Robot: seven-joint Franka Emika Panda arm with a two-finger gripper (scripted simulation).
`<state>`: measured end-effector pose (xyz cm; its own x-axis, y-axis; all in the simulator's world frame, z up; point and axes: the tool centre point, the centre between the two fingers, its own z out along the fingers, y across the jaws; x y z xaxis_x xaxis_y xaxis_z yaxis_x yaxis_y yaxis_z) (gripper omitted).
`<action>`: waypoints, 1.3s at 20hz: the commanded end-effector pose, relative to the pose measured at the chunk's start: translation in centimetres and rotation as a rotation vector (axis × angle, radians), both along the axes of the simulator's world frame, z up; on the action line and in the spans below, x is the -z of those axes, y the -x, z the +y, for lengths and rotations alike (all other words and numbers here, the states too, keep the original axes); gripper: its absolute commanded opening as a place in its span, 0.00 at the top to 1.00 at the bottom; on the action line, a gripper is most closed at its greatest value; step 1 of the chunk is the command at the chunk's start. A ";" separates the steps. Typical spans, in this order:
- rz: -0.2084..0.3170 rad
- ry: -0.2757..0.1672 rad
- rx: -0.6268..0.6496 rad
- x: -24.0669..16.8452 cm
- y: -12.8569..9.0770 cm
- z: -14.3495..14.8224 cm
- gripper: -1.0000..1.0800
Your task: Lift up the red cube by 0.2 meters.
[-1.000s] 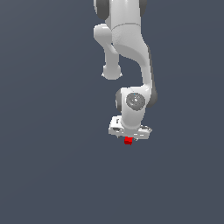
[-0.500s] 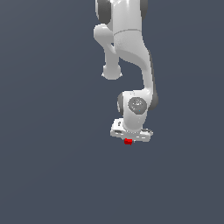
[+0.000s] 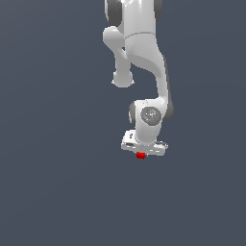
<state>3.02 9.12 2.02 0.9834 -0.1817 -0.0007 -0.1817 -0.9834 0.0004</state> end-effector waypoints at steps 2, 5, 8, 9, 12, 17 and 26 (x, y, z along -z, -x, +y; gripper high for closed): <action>-0.001 0.000 0.000 -0.5 0.0 0.0 1.00; -0.001 0.000 0.000 -1.4 0.0 0.0 1.00; -0.001 0.000 0.000 -3.0 0.1 0.0 1.00; -0.001 0.000 0.000 -3.6 0.1 0.0 1.00; -0.001 0.000 0.000 -6.0 0.1 0.0 1.00; -0.001 0.000 0.000 -11.1 0.2 0.0 1.00; -0.001 0.000 0.000 -18.7 0.2 0.0 1.00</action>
